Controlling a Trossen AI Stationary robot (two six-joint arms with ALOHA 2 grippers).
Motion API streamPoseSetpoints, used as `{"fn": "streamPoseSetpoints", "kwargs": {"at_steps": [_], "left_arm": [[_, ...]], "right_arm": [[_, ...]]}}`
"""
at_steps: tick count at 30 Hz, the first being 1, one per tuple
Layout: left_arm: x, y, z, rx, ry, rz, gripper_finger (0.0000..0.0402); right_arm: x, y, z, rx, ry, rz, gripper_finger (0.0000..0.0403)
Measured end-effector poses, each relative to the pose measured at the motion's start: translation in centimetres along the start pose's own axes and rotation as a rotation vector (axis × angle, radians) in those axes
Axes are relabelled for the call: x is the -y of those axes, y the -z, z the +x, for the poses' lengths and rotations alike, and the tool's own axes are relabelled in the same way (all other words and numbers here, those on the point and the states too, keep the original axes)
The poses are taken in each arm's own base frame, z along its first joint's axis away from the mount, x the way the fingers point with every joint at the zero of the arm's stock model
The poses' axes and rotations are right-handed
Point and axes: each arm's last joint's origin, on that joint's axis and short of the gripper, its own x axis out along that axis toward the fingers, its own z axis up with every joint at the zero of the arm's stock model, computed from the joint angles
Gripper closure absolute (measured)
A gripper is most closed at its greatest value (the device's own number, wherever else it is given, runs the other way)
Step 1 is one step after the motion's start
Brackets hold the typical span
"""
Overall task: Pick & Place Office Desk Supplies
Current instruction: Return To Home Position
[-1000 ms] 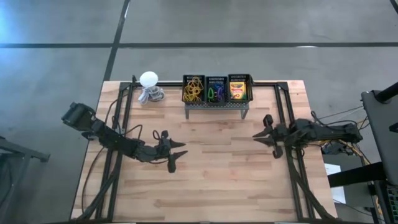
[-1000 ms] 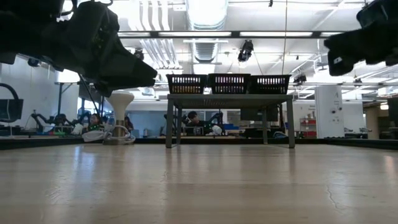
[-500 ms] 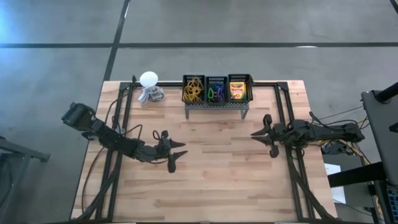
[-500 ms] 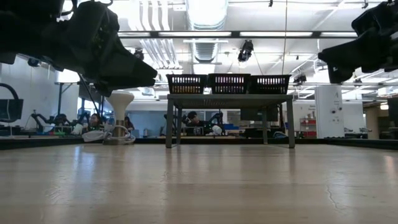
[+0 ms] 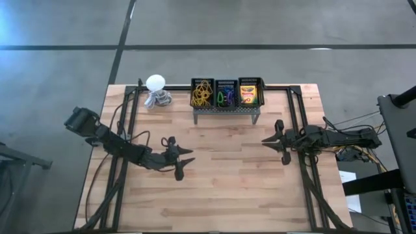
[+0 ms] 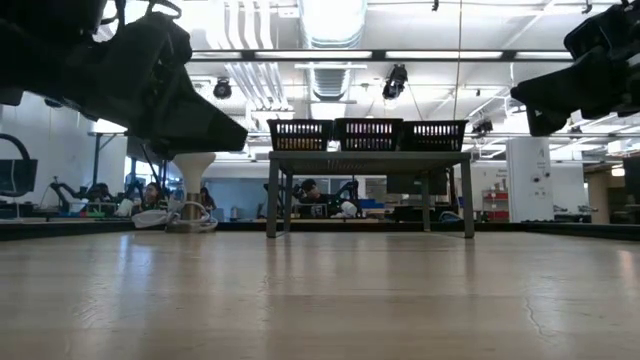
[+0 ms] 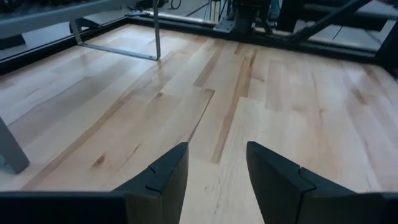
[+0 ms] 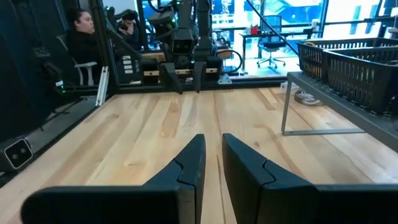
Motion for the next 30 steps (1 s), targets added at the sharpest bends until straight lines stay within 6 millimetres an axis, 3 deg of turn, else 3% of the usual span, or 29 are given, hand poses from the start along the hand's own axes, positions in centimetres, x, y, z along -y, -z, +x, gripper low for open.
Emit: {"fn": "streamPoseSetpoints", "kwargs": {"at_steps": [5,9,16,19,25,30], "left_arm": [[-0.2,0.4,-0.1,-0.047,-0.009,0.034,0.0236],[-1.3,-0.3,-2.0,-0.031,0.035,-0.063,0.0236],[-5.5,-3.3,-7.6,0.453,0.094,-0.140,0.0236],[-7.0,-3.3,-9.7,0.584,0.225,-0.065,0.0236],[-8.1,-3.4,-10.5,0.620,0.498,0.278,0.0236],[-9.1,-2.8,-10.6,0.533,0.460,0.242,0.0236]], "right_arm": [[0.0,0.0,0.0,0.000,-0.001,0.000,0.0351],[0.0,0.0,0.0,0.000,-0.002,0.000,0.0351],[0.0,0.0,0.0,-0.003,-0.002,-0.001,0.0351],[0.0,0.1,0.0,-0.008,-0.001,-0.001,0.0351],[0.0,0.1,0.0,-0.007,-0.001,-0.005,0.0351],[0.0,0.1,0.0,-0.007,-0.001,-0.005,0.0351]]}}
